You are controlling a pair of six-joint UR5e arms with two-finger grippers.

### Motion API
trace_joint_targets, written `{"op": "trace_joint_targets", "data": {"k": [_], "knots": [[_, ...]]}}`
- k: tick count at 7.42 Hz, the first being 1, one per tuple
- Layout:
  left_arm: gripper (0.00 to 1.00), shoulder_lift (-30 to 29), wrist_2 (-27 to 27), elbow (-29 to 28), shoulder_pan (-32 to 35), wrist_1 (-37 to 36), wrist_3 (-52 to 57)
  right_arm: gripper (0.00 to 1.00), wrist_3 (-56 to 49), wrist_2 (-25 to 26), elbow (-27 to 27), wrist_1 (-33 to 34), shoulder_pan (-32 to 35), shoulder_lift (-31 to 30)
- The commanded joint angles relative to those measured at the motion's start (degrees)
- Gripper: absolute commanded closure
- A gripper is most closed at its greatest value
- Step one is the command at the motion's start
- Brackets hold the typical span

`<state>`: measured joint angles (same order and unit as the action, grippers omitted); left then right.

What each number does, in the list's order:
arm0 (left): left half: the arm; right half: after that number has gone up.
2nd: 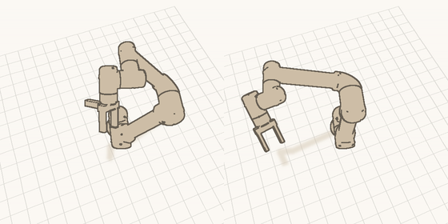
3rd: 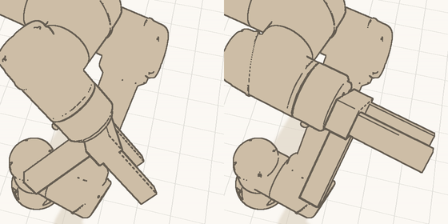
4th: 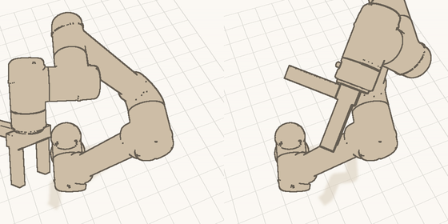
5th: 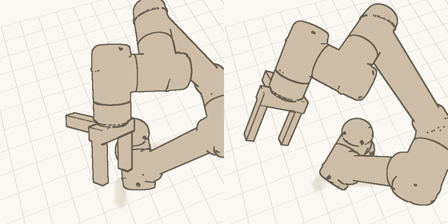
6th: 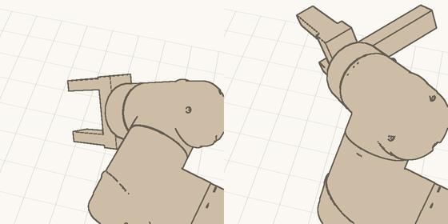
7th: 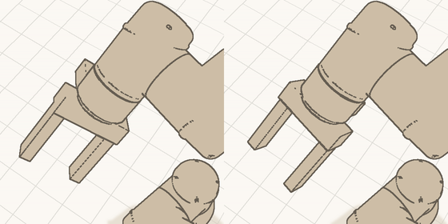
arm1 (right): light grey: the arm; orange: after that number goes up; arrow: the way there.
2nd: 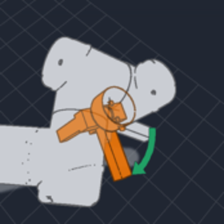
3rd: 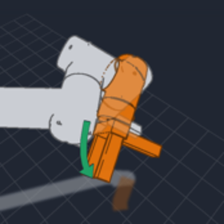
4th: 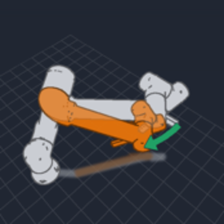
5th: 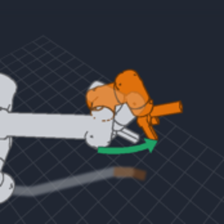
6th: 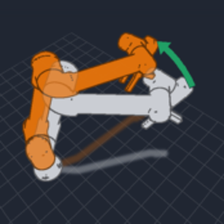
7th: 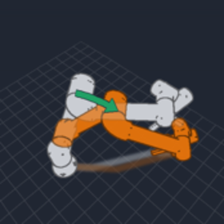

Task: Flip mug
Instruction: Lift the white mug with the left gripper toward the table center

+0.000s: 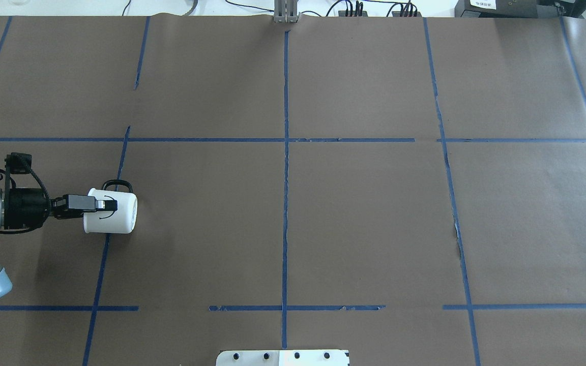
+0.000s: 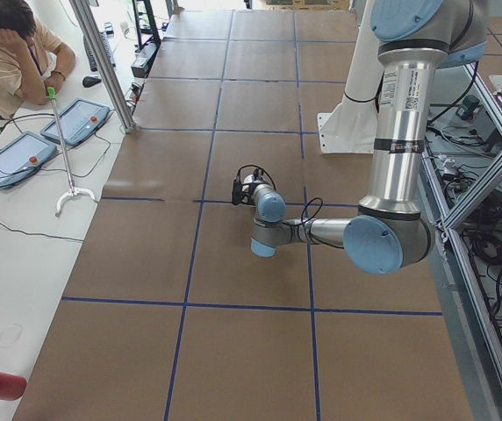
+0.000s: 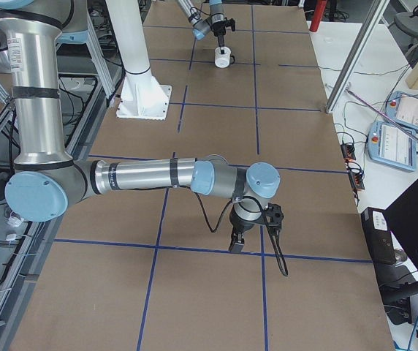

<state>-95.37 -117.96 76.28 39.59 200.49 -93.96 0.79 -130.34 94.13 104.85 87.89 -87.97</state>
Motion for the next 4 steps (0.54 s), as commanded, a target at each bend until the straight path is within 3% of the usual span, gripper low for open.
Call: {"op": "trace_joint_targets", "data": {"k": [1,3,4], "knots": [[1.0,-8.47,-1.48,0.63,1.18,1.22,-11.1,0.0,0.0,0.0,0.0,0.0,0.0,-0.01],[1.0,-12.81,-1.4,0.63,2.5,-0.79,-12.47,0.0,0.0,0.0,0.0,0.0,0.0,-0.01],[1.0,-14.65,-1.31,1.67,2.77,-6.46,-12.3,0.0,0.0,0.0,0.0,0.0,0.0,-0.01]]}}
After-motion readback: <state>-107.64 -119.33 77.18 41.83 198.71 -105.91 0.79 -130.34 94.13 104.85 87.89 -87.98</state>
